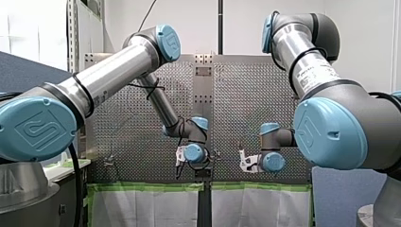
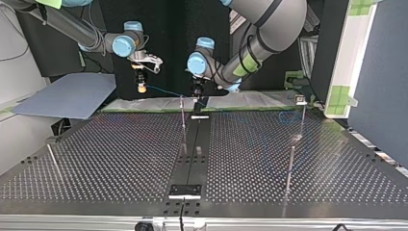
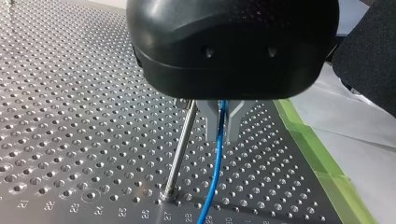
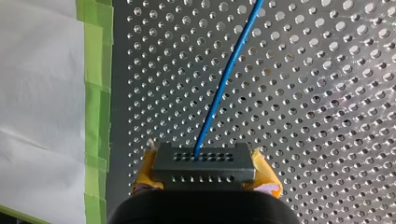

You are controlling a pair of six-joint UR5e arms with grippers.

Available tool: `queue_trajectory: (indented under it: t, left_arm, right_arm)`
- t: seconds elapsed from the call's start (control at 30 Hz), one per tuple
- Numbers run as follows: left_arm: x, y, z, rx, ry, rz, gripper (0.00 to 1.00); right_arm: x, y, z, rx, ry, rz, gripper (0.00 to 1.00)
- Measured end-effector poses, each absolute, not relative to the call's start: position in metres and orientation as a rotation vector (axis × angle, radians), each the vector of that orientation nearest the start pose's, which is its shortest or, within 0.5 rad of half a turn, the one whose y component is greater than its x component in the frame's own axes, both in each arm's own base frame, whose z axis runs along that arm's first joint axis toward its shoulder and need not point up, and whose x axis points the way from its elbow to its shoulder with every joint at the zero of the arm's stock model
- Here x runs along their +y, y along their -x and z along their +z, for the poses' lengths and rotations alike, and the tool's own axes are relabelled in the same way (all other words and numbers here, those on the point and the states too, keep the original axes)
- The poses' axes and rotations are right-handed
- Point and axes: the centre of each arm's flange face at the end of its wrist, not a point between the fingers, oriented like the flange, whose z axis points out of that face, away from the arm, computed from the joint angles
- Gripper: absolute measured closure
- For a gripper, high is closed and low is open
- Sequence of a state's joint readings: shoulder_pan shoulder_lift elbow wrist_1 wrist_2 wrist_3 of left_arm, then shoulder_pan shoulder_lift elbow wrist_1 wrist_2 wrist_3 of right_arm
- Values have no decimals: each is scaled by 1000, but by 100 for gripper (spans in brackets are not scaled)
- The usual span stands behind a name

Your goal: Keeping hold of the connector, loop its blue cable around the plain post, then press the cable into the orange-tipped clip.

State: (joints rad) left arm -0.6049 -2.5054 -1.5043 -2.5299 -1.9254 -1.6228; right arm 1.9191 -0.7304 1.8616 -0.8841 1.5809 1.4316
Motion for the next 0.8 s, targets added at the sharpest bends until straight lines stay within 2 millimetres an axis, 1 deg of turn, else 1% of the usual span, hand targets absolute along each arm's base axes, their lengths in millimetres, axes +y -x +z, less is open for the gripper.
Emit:
queue_trajectory:
  t: [0.07, 0.1, 0.27, 0.33, 0.37, 0.4, 0.43, 0.47, 0.5, 0.53, 0.57, 0.6, 0.63, 0.8]
  left_arm:
    - [-457, -487, -4, 1796, -251, -142, 85]
    - [-457, -487, -4, 1796, -251, -142, 82]
    - [-457, -487, -4, 1796, -251, -142, 82]
    - [-457, -487, -4, 1796, -251, -142, 69]
    - [-457, -487, -4, 1796, -251, -142, 69]
    - [-457, -487, -4, 1796, -251, -142, 62]
    - [-457, -487, -4, 1796, -251, -142, 49]
    - [-457, -487, -4, 1796, -251, -142, 49]
    - [-457, -487, -4, 1796, -251, -142, 39]
    - [-457, -487, -4, 1796, -251, -142, 24]
    - [-457, -487, -4, 1796, -251, -142, 24]
    - [-457, -487, -4, 1796, -251, -142, 9]
    - [-457, -487, -4, 1796, -251, -142, 0]
    - [-457, -487, -4, 1796, -251, -142, 0]
  right_arm:
    - [-477, -314, -30, -1041, -1715, 1207, 100]
    - [-477, -314, -30, -1041, -1717, 1206, 100]
    - [-476, -315, -30, -1040, -1723, 1202, 100]
    - [-475, -315, -31, -1039, -1727, 1200, 100]
    - [-475, -315, -31, -1038, -1728, 1199, 100]
    - [-475, -315, -31, -1038, -1729, 1199, 100]
    - [-475, -316, -31, -1038, -1729, 1199, 100]
    - [-475, -316, -31, -1038, -1729, 1198, 100]
    - [-475, -316, -31, -1037, -1729, 1198, 100]
    - [-475, -316, -31, -1037, -1730, 1199, 100]
    - [-475, -316, -31, -1037, -1730, 1198, 100]
    - [-475, -316, -31, -1036, -1729, 1198, 100]
    - [-475, -316, -31, -1036, -1730, 1198, 100]
    - [-475, -316, -31, -1034, -1730, 1197, 100]
